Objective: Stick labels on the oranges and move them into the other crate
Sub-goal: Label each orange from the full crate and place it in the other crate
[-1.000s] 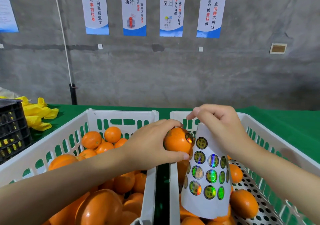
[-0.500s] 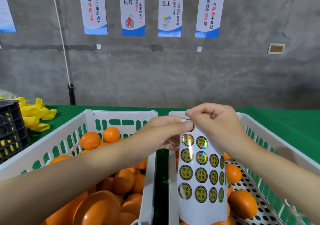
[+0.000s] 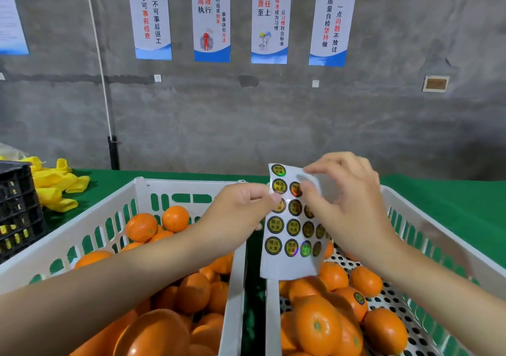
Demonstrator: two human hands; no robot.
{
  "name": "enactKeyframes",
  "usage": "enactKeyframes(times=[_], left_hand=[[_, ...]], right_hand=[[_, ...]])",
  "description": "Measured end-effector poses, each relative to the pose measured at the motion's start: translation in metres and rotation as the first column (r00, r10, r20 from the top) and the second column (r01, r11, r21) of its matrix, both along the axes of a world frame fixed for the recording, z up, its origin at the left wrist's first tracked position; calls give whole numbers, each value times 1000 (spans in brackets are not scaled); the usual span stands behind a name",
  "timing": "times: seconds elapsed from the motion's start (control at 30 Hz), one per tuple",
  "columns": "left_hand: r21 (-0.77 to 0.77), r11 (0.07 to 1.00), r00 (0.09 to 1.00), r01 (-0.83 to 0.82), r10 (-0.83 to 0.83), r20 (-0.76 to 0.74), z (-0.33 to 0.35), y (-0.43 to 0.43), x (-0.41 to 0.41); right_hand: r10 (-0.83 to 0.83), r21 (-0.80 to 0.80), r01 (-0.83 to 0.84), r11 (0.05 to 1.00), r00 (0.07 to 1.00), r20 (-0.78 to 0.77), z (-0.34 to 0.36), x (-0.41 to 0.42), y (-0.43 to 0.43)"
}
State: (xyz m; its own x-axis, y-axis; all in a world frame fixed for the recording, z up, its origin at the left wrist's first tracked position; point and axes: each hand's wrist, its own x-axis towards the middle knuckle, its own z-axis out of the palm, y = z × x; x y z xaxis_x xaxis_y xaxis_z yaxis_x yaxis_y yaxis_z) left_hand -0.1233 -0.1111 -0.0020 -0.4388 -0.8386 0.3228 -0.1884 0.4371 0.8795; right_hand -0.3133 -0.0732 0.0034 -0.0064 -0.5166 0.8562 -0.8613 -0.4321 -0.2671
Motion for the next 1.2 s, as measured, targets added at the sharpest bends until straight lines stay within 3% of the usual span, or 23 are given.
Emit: enactKeyframes(times=[0.07, 0.17, 0.4, 0.57, 0.87, 1.2], left_hand=[[-8, 1000, 999, 7, -7, 37, -4, -2, -2], [-36, 999, 997, 38, -36, 65, -10, -1, -3], [-249, 968, 995, -13, 37, 92, -14, 2, 1], [-380, 925, 969, -30, 121, 218, -13, 4, 3], [-470, 881, 928, 59, 126, 351, -11, 7, 8], [-470, 883, 938, 8, 156, 310, -13, 4, 7]], right_hand=[[2, -56, -12, 998, 986, -168, -1, 4, 3], [88, 12, -89, 996, 949, -303, -7, 7, 5], [178, 110, -162, 981, 972, -151, -7, 4, 4], [201, 151, -185, 971, 974, -103, -7, 6, 4], [227, 158, -202, 966, 962, -155, -7, 6, 7], [217, 152, -193, 969, 963, -161, -7, 7, 6]])
